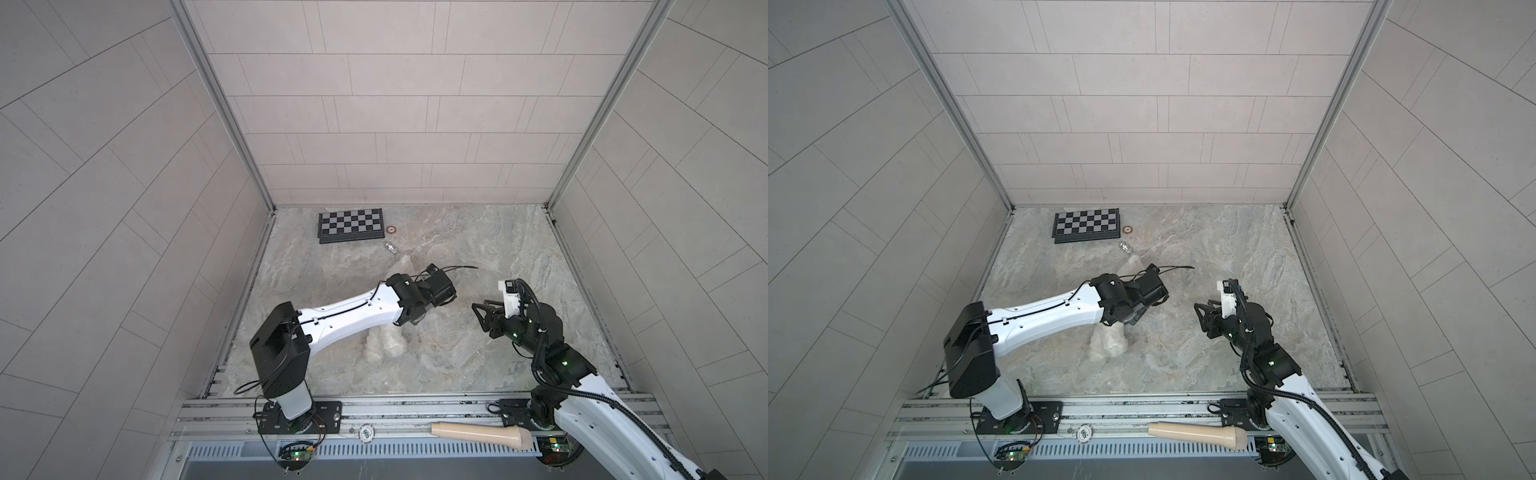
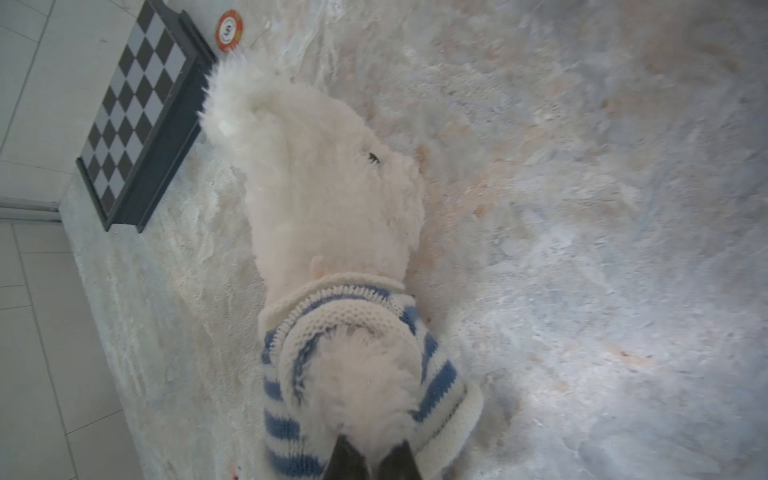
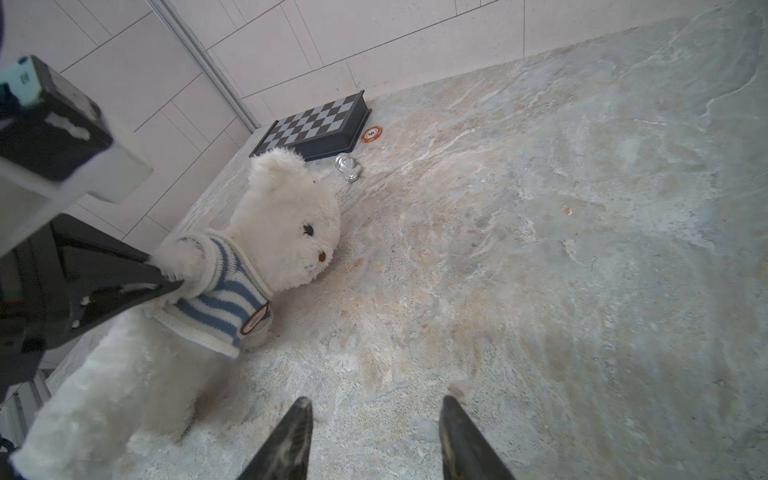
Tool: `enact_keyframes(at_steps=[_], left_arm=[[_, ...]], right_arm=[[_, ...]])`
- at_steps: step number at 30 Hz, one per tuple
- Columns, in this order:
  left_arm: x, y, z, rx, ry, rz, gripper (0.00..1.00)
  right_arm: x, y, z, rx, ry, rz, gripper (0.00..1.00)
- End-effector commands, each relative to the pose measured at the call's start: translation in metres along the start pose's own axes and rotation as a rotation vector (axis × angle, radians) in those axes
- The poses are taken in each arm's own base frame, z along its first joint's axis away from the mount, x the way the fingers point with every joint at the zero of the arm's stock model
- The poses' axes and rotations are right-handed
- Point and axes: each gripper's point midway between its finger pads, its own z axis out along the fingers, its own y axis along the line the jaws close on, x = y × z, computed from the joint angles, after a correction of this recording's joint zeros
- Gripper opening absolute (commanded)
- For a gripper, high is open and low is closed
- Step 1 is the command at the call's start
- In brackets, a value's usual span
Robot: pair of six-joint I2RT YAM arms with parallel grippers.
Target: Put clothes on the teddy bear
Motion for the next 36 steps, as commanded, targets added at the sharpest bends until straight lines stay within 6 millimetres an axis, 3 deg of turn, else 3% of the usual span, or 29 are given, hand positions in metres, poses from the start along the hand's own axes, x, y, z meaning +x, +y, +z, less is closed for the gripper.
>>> enact_keyframes(at_steps=[1, 3, 6, 10, 15, 18, 21, 24, 28, 31, 36], left_arm=[[-0.008, -0.031, -0.002, 0.091, -0.020, -0.049, 0.00], [-0.009, -0.050, 0.000, 0.137, -0.027, -0.063, 0.00], [-0.007, -0.090, 0.004, 0.279, -0.026, -0.101, 0.17], [-0.014, -0.123, 0.001, 0.433, -0.053, -0.152, 0.31], [-0.024, -0.130, -0.022, 0.552, -0.118, -0.167, 0.42], [-0.025, -0.122, -0.037, 0.634, -0.159, -0.192, 0.44], [-0.019, -0.095, -0.042, 0.655, -0.190, -0.252, 0.43], [-0.008, -0.059, -0.036, 0.620, -0.203, -0.312, 0.42], [0.007, -0.024, -0.024, 0.580, -0.200, -0.371, 0.41], [0.018, -0.011, -0.017, 0.512, -0.181, -0.347, 0.41], [0.029, -0.009, -0.004, 0.465, -0.156, -0.320, 0.43]], right_arm=[[0.007, -0.004, -0.001, 0.005, 0.020, 0.030, 0.51], [0.009, -0.008, -0.002, 0.019, 0.021, 0.039, 0.51], [0.012, -0.014, -0.003, 0.044, 0.031, 0.044, 0.51], [0.018, -0.021, -0.005, 0.070, 0.060, 0.047, 0.51], [0.020, -0.021, -0.006, 0.073, 0.083, 0.036, 0.53], [0.018, -0.013, -0.006, 0.044, 0.100, 0.016, 0.55], [0.014, -0.002, -0.005, 0.000, 0.124, -0.013, 0.56], [0.013, 0.013, -0.001, -0.052, 0.150, -0.038, 0.58], [0.022, 0.035, 0.009, -0.115, 0.207, -0.070, 0.62], [0.035, 0.051, 0.016, -0.156, 0.251, -0.089, 0.62], [0.056, 0.063, 0.024, -0.182, 0.315, -0.114, 0.63]])
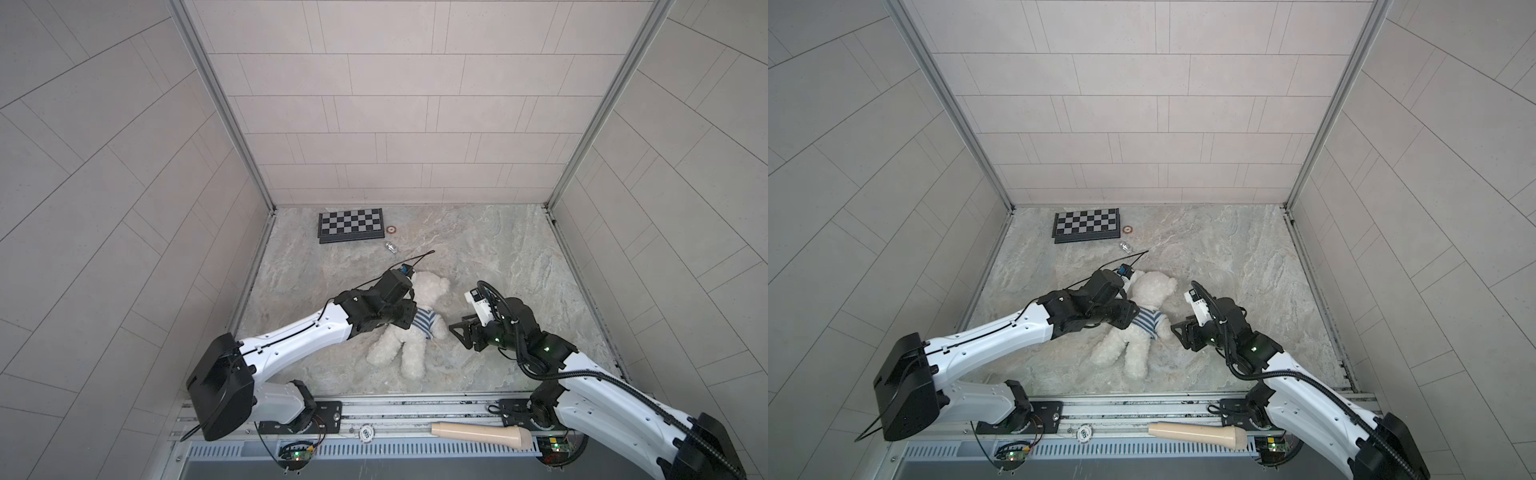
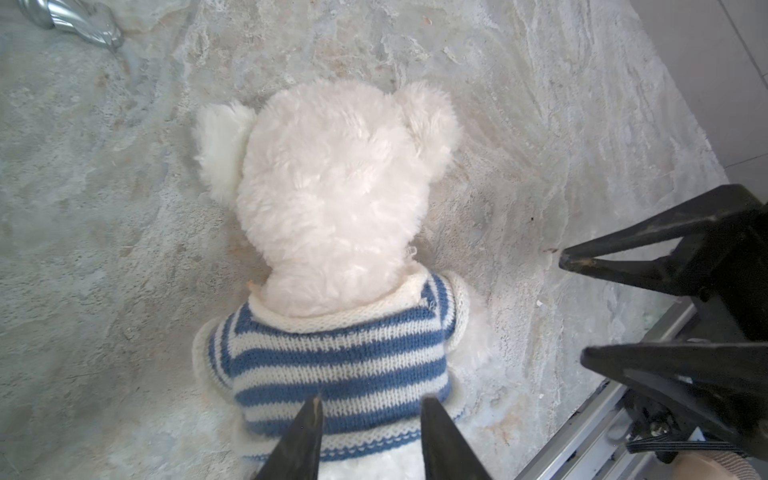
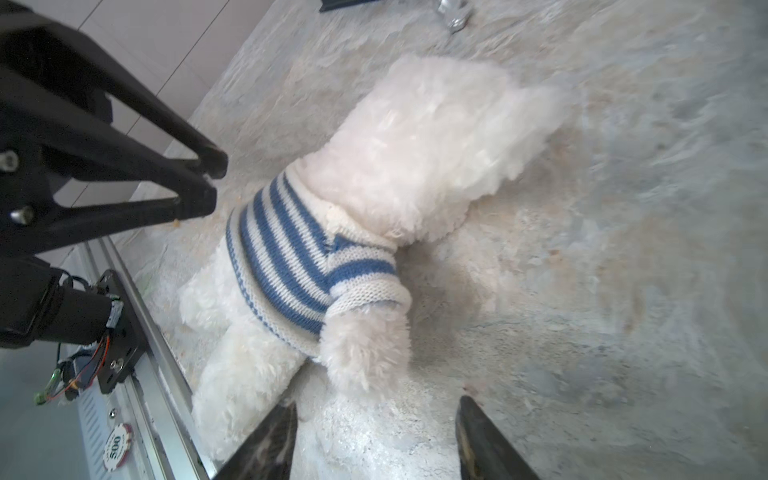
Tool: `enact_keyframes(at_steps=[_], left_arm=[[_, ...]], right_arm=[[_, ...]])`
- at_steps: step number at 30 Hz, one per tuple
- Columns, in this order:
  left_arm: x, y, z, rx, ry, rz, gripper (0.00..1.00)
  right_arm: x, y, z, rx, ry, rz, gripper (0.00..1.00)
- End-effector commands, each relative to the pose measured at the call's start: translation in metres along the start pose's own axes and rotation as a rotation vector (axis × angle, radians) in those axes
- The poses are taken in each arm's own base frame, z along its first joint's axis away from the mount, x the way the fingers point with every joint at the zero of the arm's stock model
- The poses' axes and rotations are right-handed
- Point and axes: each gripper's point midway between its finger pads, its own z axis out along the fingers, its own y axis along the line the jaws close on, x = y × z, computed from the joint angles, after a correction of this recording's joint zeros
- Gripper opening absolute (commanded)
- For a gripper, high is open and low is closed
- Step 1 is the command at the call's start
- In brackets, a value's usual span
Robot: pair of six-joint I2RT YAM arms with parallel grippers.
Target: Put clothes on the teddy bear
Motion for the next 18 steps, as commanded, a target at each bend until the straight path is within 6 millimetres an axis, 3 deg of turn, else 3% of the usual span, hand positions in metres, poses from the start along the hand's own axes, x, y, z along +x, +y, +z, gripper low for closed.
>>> enact_keyframes(at_steps=[1, 9, 18], left_arm=[[0.013, 0.010, 0.006, -0.042, 0.030, 0.038, 0.44], [0.029, 0.016, 0.017, -0.059, 0.063, 0.033, 0.44], [0.047, 0.009, 0.021, -0.042, 0.087, 0.036, 0.43]], right_arm=[[-0.007, 0.004, 0.005, 0.000, -0.023, -0.005, 0.63], [0.000, 0.008, 0.025, -0.023, 0.013, -0.009, 0.63], [0.002, 0.003, 0.048, -0.009, 0.048, -0.025, 0.64]])
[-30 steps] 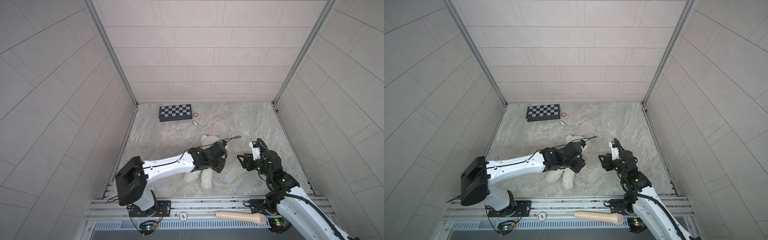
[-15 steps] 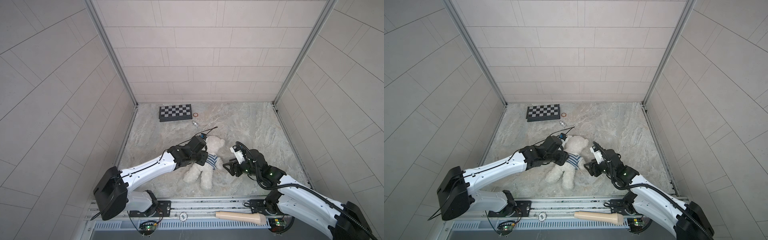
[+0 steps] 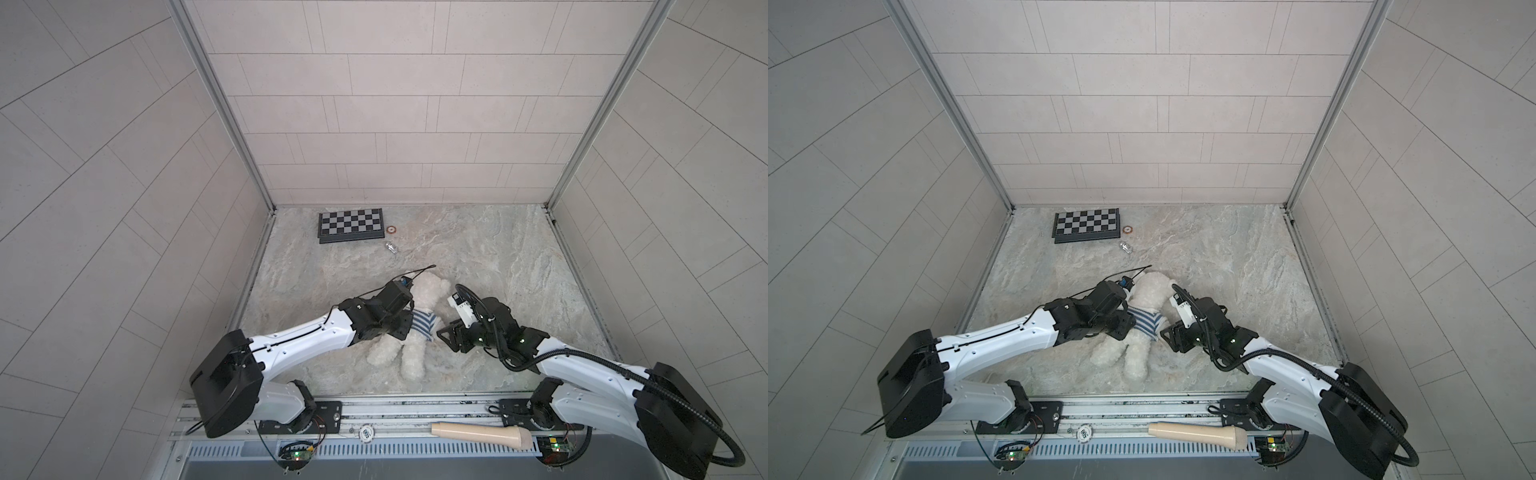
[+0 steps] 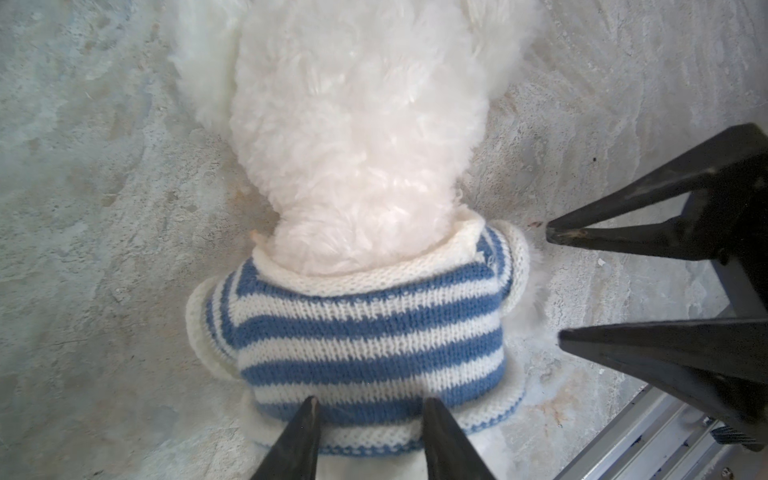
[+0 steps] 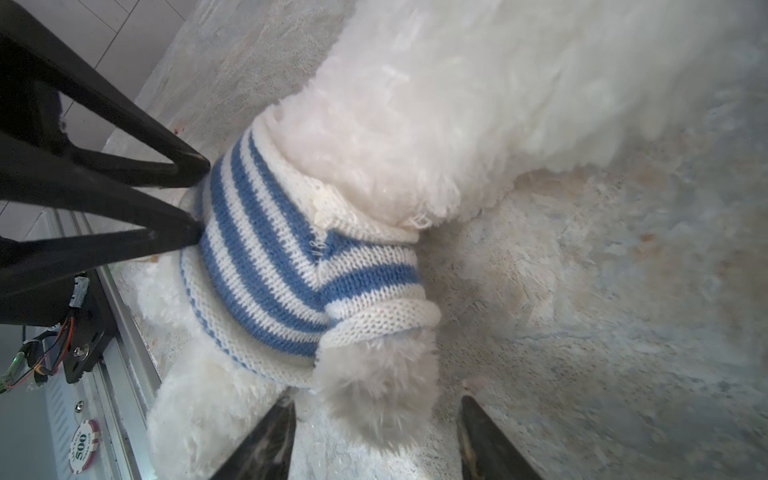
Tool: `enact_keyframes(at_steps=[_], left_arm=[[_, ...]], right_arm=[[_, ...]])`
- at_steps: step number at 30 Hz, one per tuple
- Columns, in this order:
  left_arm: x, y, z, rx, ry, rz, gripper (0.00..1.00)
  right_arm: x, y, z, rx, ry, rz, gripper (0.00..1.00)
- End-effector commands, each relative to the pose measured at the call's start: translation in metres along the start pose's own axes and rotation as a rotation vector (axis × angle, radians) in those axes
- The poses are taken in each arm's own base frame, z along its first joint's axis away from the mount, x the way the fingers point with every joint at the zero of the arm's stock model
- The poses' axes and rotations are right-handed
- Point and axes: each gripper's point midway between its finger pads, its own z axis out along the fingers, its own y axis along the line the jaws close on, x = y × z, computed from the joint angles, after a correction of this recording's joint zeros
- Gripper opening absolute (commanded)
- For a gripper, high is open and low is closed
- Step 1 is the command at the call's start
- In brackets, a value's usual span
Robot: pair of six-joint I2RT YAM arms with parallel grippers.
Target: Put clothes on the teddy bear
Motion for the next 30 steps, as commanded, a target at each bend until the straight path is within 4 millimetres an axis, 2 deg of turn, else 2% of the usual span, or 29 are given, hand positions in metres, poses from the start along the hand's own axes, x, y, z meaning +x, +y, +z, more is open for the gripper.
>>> enact_keyframes(at_steps=[1, 6, 11, 17, 22, 30], left_arm=[[0.011, -0.001, 0.004, -0.005, 0.014, 0.001, 0.42], [0.019, -0.003, 0.006, -0.001, 0.024, 0.006, 0.39], [0.025, -0.004, 0.005, 0.008, 0.030, 0.005, 0.31], [0.036, -0.001, 0.009, 0.008, 0.044, -0.001, 0.13], [0.038, -0.003, 0.009, 0.017, 0.040, -0.005, 0.03], [0.049, -0.004, 0.008, 0.026, 0.058, 0.000, 0.00]], right_arm=[[-0.018, 0.003, 0.004, 0.003, -0.046, -0.028, 0.63], [-0.015, -0.001, 0.012, 0.013, -0.030, -0.033, 0.58], [-0.010, -0.004, 0.020, 0.014, -0.006, -0.035, 0.51], [-0.004, -0.007, 0.027, 0.016, 0.014, -0.030, 0.43], [-0.003, -0.007, 0.027, 0.018, 0.023, -0.030, 0.40], [0.002, -0.014, 0.030, 0.046, 0.041, -0.018, 0.36]])
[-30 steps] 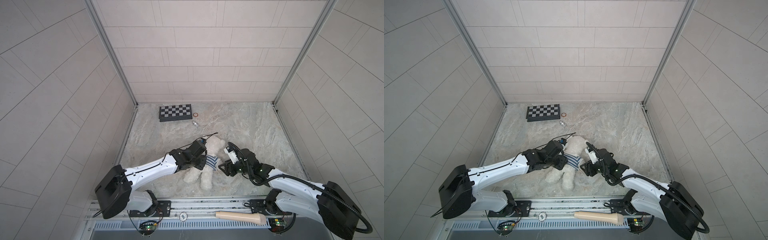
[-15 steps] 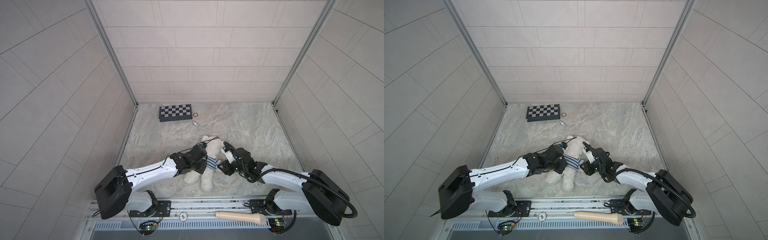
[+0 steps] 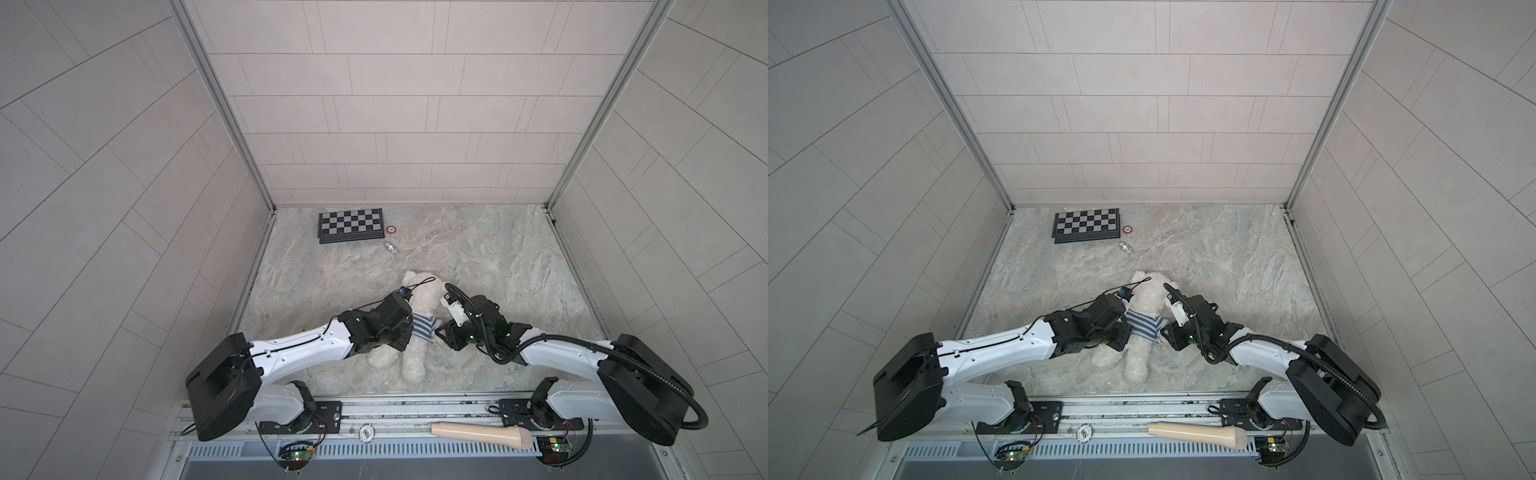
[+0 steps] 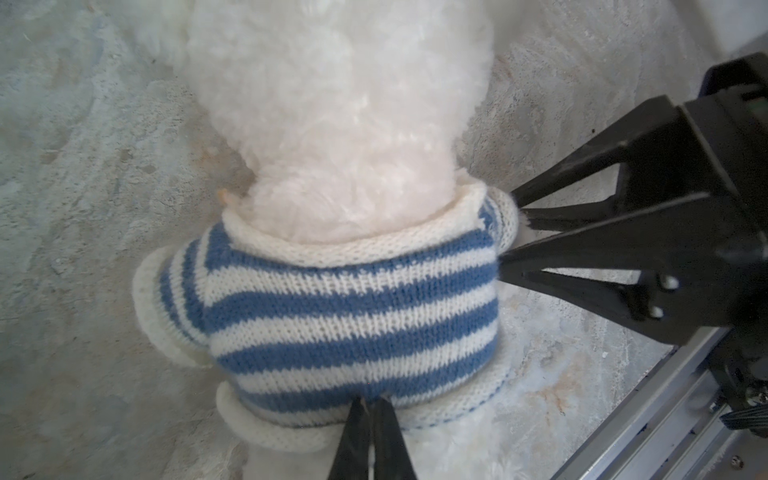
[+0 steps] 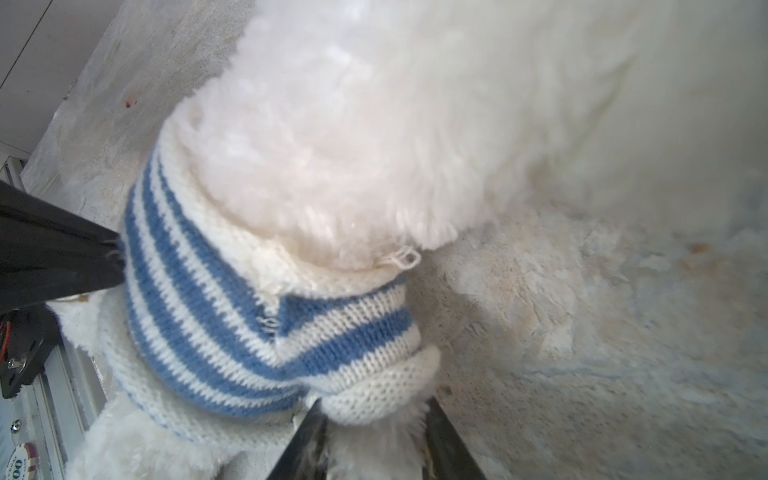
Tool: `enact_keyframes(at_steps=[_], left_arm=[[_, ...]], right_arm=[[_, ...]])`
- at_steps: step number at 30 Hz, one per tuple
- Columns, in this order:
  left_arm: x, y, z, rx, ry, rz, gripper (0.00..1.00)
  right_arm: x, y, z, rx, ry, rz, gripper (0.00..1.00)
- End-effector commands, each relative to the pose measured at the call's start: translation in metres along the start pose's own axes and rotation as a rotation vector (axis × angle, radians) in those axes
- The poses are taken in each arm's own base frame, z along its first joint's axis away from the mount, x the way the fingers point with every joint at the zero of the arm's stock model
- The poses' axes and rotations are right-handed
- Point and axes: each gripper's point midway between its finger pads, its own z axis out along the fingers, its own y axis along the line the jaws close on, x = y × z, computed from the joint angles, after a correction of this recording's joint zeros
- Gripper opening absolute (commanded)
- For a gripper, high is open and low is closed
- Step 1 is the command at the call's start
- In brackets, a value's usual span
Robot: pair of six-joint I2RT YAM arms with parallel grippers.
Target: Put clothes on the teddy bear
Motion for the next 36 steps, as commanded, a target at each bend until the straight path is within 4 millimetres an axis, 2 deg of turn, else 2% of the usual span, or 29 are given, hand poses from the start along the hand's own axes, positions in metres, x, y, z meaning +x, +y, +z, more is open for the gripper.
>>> enact_keyframes(at_steps=[1, 7, 14, 25, 30, 36], left_arm=[[0.025, 0.005, 0.000, -0.011, 0.071, 0.010, 0.00], [0.035, 0.009, -0.006, -0.015, 0.085, 0.018, 0.00], [0.039, 0.012, -0.007, -0.012, 0.074, 0.003, 0.00], [0.034, 0.003, -0.001, 0.021, 0.052, -0.014, 0.01], [0.023, 0.000, -0.012, 0.045, 0.009, -0.018, 0.18], [0.006, 0.004, -0.028, 0.104, -0.054, -0.079, 0.33]], right_arm=[[-0.004, -0.002, 0.004, 0.018, -0.002, -0.003, 0.35], [0.003, -0.012, 0.008, 0.073, 0.049, 0.031, 0.29], [0.005, -0.010, 0.010, 0.062, 0.062, 0.043, 0.26], [-0.007, -0.005, -0.010, 0.073, 0.013, 0.024, 0.27], [-0.011, -0.004, -0.018, 0.077, -0.003, 0.022, 0.34], [-0.031, 0.011, -0.040, 0.061, -0.069, -0.044, 0.41]])
